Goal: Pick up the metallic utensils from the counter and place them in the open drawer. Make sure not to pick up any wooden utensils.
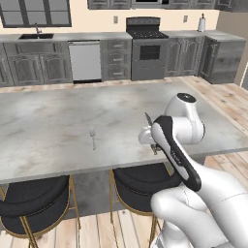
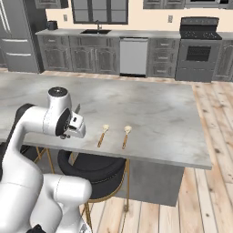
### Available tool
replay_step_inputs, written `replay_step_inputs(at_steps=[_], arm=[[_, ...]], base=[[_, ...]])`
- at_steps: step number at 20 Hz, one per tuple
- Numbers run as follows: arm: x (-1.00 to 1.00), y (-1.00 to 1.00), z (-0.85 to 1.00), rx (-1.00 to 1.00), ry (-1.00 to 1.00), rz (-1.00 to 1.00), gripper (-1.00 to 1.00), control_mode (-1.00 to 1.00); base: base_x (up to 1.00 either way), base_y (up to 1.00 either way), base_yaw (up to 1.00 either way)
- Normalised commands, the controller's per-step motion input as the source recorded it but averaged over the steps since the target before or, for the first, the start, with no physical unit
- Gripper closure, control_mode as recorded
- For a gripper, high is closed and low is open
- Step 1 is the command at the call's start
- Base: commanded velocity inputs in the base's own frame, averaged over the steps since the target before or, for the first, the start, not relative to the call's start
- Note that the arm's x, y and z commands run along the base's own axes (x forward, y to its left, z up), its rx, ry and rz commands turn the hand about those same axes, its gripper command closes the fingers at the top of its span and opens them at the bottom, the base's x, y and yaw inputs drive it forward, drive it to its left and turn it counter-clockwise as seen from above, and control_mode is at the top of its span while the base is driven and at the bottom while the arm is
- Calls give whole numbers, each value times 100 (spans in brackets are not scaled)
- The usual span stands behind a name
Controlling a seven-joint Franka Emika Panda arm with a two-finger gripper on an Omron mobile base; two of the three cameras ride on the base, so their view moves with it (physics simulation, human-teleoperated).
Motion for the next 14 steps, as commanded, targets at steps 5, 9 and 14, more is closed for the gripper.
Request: replay_step_inputs(at_steps=[5, 9, 14], arm=[[0, 0, 0, 0, 0, 0, 100, -100], [-4, 0, 0, 0, 0, 0, 100, -100], [-4, 1, 0, 0, 0, 2, 100, 100]], base=[[0, 0, 0], [0, 0, 0], [-20, 30, 29]])
